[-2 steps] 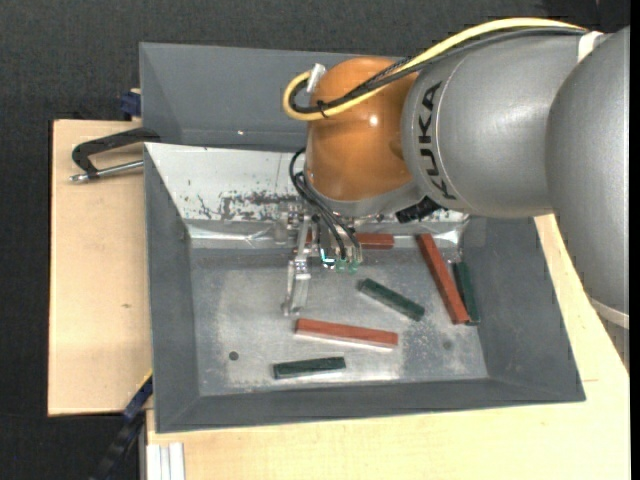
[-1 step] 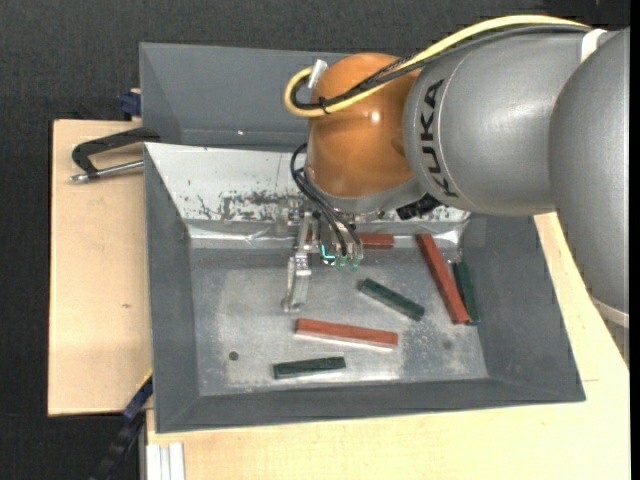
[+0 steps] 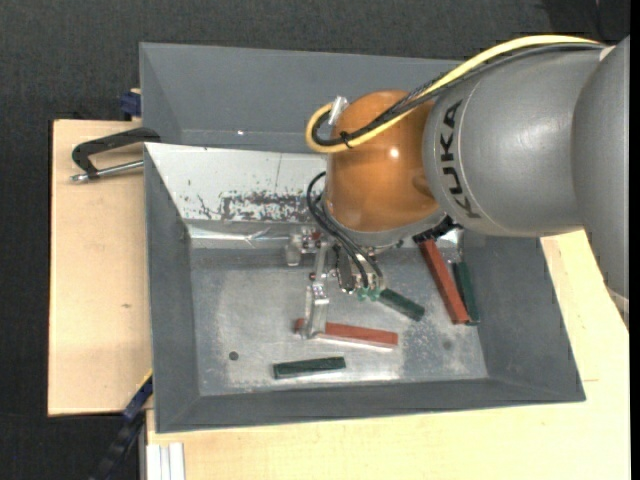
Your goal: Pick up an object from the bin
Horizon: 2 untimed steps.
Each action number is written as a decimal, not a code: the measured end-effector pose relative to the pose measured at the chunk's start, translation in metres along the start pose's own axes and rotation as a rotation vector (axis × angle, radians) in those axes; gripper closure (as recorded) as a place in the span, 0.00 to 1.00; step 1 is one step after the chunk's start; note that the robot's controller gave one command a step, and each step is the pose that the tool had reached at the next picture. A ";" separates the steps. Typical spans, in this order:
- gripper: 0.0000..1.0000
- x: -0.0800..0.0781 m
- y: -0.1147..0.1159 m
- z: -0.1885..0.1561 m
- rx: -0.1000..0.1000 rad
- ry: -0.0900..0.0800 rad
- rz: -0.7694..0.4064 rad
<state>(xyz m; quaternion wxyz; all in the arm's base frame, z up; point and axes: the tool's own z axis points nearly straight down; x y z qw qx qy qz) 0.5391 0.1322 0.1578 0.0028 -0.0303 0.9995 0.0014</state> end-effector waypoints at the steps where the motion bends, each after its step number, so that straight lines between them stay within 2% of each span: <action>1: 0.00 0.012 -0.008 0.007 0.001 0.003 -0.022; 2: 0.00 0.007 -0.020 0.010 0.003 0.016 -0.058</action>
Offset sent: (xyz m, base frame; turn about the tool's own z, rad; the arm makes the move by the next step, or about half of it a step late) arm 0.0110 -0.0172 0.0967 -0.1170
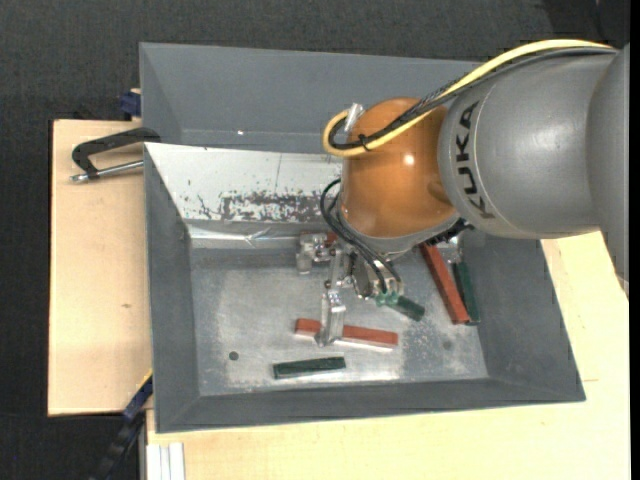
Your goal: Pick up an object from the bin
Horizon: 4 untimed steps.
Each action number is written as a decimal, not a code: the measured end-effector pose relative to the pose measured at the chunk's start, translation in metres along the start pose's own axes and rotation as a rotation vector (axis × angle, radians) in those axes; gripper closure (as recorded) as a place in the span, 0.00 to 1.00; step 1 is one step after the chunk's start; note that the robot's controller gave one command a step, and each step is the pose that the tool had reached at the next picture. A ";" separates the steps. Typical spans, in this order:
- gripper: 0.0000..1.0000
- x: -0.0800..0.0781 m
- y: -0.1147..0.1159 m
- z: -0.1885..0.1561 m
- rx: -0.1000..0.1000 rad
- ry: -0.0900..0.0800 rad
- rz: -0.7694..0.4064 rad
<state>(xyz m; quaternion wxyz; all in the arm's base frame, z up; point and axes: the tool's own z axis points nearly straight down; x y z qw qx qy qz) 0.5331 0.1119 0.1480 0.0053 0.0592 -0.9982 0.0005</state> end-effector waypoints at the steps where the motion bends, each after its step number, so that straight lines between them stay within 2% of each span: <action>1: 0.00 0.015 -0.002 0.021 0.000 -0.023 -0.214; 2: 1.00 0.024 -0.044 0.076 -0.001 -0.010 -0.224; 3: 1.00 0.024 -0.044 0.076 -0.001 -0.010 -0.223; 4: 1.00 0.027 -0.032 0.075 0.006 -0.016 -0.333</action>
Offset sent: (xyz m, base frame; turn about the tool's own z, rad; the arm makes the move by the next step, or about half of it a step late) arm -0.0207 -0.0479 -0.0780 -0.2240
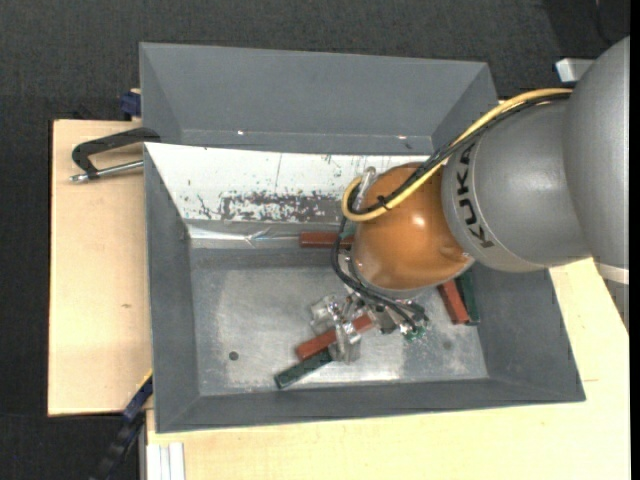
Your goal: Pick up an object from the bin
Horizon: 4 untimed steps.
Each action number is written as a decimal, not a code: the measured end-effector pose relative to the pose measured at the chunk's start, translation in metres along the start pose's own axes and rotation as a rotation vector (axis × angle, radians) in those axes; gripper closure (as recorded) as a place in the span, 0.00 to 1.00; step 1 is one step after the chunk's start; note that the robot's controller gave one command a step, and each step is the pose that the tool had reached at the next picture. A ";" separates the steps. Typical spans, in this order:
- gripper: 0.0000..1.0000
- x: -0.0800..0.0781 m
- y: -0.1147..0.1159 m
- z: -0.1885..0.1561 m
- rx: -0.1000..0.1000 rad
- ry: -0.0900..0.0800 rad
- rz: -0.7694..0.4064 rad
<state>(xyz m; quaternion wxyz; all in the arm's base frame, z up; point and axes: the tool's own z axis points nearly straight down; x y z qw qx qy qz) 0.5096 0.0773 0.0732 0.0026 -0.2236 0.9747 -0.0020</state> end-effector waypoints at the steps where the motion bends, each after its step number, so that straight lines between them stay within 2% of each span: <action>1: 1.00 -0.009 0.020 0.000 -0.001 -0.005 -0.123; 2: 1.00 -0.019 0.040 -0.001 -0.003 -0.002 0.094; 3: 0.00 -0.018 0.075 0.001 -0.006 -0.002 0.031; 4: 1.00 -0.019 0.075 -0.001 -0.005 -0.005 0.032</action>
Offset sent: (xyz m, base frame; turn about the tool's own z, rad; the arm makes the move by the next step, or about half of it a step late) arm 0.0012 0.0850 0.0002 -0.1424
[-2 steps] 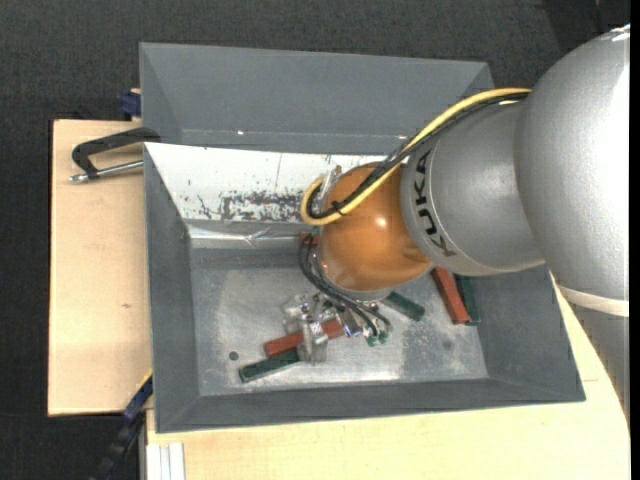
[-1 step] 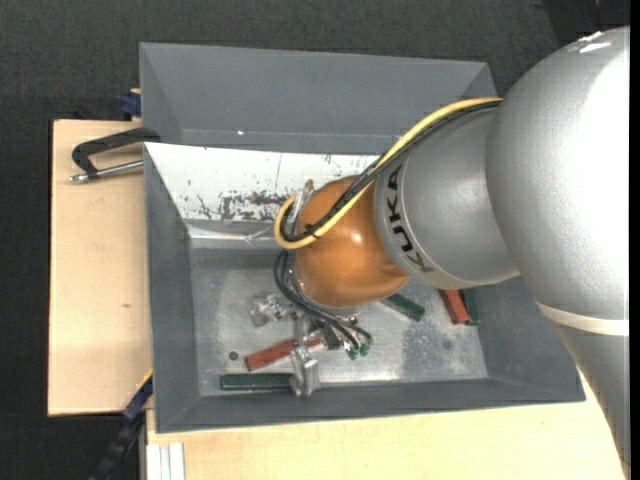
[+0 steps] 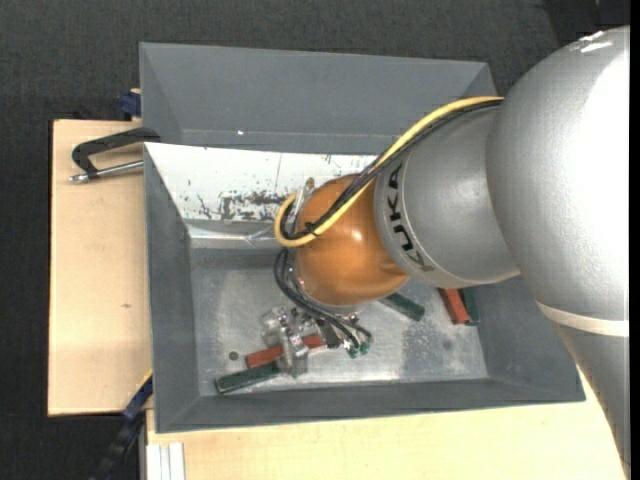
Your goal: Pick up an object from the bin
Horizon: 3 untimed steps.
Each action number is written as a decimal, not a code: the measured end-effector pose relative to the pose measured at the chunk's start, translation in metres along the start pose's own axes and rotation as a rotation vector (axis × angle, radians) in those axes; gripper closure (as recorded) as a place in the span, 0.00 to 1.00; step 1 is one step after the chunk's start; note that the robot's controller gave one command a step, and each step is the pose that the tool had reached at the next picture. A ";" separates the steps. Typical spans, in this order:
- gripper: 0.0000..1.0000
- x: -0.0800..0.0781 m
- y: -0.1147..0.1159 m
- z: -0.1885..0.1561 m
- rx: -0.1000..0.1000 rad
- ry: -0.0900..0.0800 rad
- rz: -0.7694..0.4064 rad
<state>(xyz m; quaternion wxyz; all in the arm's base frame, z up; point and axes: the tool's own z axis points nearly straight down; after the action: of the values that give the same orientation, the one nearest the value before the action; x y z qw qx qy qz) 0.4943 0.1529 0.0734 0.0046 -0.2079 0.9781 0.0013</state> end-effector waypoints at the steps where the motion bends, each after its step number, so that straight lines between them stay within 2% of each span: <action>1: 1.00 0.000 0.000 0.000 0.000 0.000 0.000; 2: 1.00 -0.016 0.004 -0.125 0.000 0.003 0.024; 3: 0.00 -0.016 0.003 -0.125 0.000 0.004 0.025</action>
Offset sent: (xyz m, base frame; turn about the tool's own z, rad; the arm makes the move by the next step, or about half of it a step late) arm 0.0107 0.0078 0.1245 0.0240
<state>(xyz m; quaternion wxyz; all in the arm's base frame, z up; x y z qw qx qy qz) 0.5061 0.1618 0.1990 0.0028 -0.1959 0.9806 0.0010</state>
